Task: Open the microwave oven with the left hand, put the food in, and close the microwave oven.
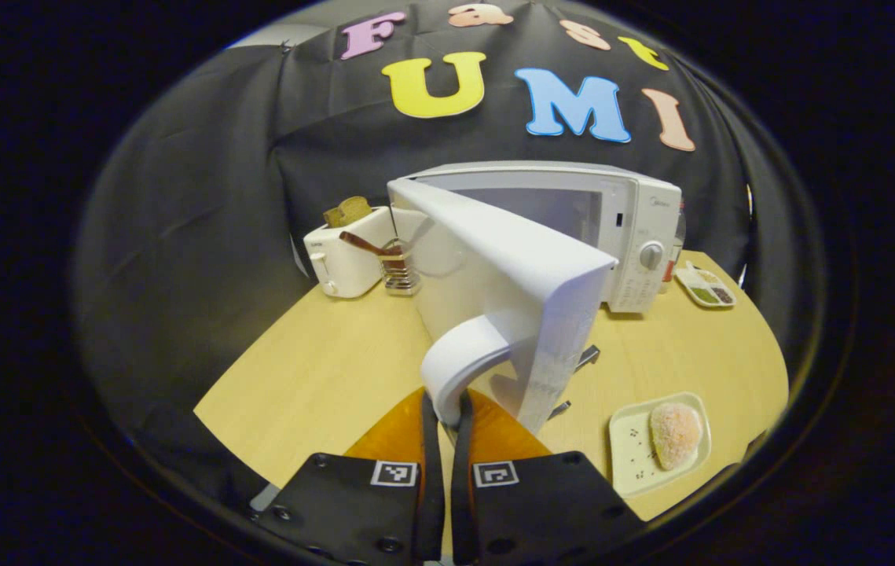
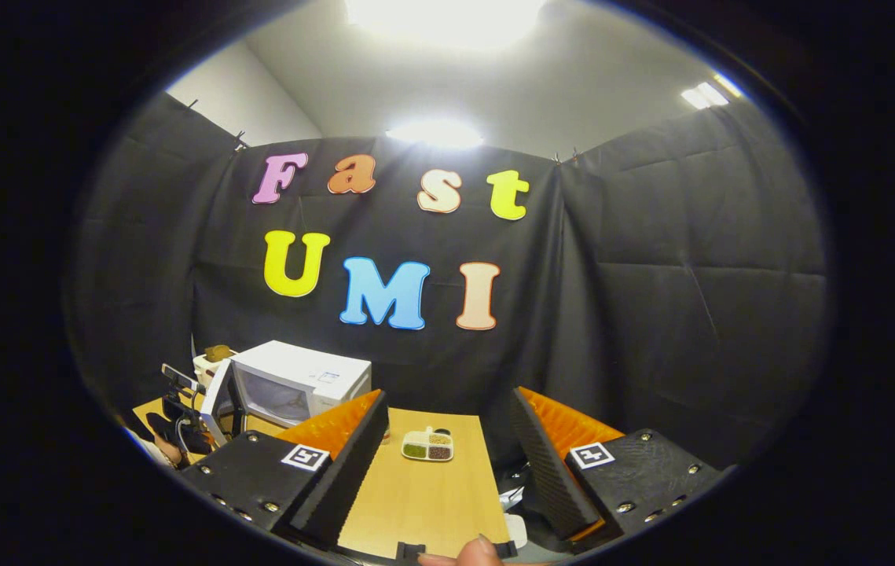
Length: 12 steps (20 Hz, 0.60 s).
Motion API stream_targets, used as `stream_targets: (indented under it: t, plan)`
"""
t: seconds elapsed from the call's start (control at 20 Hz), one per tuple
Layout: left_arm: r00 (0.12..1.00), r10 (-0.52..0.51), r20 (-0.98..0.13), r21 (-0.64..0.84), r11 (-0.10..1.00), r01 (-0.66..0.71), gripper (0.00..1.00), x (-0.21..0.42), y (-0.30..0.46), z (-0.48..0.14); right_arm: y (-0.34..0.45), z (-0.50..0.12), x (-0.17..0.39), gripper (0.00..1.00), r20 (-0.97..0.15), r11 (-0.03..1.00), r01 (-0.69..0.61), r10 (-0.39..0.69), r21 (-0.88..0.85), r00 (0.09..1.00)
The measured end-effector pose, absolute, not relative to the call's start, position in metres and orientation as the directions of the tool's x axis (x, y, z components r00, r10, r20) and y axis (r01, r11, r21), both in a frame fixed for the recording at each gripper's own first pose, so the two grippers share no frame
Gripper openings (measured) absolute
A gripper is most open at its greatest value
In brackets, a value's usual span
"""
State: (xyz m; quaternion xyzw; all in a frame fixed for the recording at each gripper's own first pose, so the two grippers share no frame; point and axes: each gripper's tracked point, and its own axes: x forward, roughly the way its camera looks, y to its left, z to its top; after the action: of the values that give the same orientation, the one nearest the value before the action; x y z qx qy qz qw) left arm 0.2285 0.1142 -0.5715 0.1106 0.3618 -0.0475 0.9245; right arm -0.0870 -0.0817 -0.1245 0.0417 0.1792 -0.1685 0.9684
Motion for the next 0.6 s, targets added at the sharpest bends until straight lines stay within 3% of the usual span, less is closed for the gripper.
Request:
stream_targets:
  t: [0.6]
  plan:
    - [0.703, -0.202, -0.682, 0.057, 0.943, 0.327, 0.12, 0.234, 0.202, -0.572, 0.085, -0.202, -0.020, 0.95, -0.584, 0.944, 0.311, -0.191, 0.112, 0.789]
